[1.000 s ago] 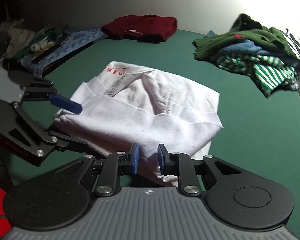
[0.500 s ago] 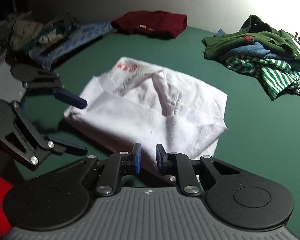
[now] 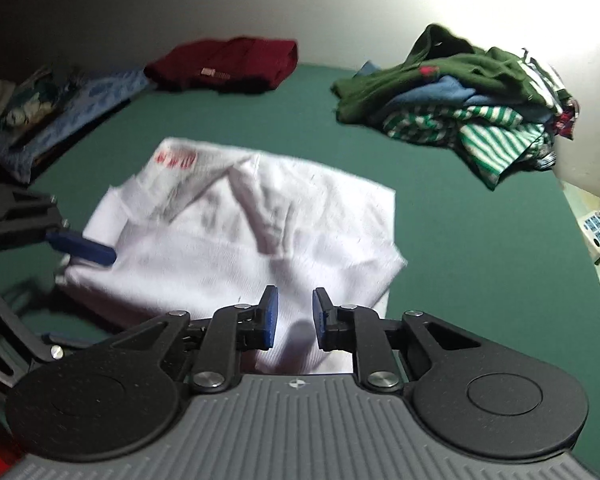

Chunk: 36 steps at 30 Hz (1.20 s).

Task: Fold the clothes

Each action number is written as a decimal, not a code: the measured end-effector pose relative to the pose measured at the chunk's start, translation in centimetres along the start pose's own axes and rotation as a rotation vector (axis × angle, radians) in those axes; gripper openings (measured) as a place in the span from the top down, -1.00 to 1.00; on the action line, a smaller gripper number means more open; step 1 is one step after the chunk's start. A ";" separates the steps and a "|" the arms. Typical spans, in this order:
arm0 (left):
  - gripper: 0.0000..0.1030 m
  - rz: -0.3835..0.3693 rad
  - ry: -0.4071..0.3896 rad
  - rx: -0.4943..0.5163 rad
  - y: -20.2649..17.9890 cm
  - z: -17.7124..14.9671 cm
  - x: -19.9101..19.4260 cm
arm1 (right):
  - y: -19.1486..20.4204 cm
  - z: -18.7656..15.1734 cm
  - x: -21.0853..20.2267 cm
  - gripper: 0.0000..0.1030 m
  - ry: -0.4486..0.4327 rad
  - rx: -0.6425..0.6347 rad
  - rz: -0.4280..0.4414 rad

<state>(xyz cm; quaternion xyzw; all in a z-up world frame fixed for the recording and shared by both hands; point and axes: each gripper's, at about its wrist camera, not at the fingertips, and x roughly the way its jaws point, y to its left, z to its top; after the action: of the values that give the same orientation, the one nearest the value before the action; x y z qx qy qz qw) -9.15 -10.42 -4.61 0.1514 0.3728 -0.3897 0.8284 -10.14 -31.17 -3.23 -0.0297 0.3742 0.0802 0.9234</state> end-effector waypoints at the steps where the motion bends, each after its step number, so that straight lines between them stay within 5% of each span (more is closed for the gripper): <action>1: -0.60 0.017 -0.004 -0.020 0.7 0.3 0.2 | -0.3 0.5 0.4 0.66 -0.006 0.012 -0.015; 9: -0.67 0.076 0.058 -0.106 3.1 0.5 2.9 | -2.8 0.4 5.3 0.66 0.063 0.104 0.008; 11: -0.52 0.091 0.048 -0.084 2.6 1.4 2.1 | -2.9 0.7 5.1 0.66 0.065 0.098 0.020; 16: -0.63 0.138 -0.065 -0.122 3.8 5.6 1.1 | -3.1 3.8 4.4 0.66 -0.044 0.052 0.085; 20: -0.54 0.183 -0.025 -0.165 6.0 8.0 4.9 | -2.7 6.3 7.7 0.66 -0.069 0.025 0.093; 25: -0.72 0.197 0.063 -0.217 8.0 6.8 8.3 | -3.8 6.4 10.9 0.68 -0.030 0.042 0.119; 31: -0.85 0.222 0.043 -0.209 7.4 5.8 8.8 | -6.3 5.1 11.5 0.66 -0.030 0.119 0.128; 36: -0.72 0.216 0.060 -0.200 7.2 6.8 7.4 | -6.6 5.8 11.0 0.64 -0.020 0.147 0.133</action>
<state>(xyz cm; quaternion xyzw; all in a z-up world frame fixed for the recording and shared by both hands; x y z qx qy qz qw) 2.83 -13.41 -5.75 0.1189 0.4161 -0.2543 0.8649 2.77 -35.63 -6.71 0.0637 0.3711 0.1138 0.9194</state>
